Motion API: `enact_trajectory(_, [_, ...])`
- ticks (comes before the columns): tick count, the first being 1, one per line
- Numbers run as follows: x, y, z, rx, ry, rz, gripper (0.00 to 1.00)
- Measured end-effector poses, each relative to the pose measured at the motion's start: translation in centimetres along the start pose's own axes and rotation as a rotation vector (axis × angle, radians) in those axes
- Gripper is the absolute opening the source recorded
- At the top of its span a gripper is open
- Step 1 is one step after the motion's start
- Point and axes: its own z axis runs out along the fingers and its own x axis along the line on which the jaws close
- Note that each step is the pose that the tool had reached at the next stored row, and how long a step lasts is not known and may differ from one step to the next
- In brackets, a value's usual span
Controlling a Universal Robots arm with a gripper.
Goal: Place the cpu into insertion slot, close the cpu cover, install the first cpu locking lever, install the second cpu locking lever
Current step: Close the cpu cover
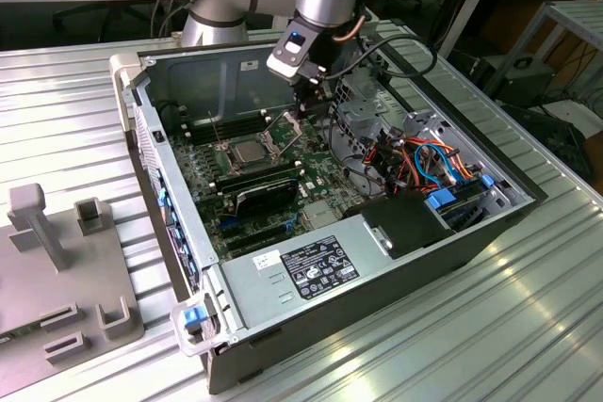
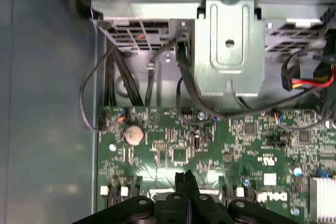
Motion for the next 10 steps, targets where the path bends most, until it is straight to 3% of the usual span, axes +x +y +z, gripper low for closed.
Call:
enact_trajectory(3, [0.0, 0.5, 0.02, -0.0001, -0.0001, 0.0, 0.11])
enact_trajectory(7, [-0.01, 0.59, 0.05, 0.0, -0.0001, 0.0, 0.11])
enact_trajectory(10, [0.0, 0.74, 0.42, 0.0, -0.0001, 0.0, 0.11])
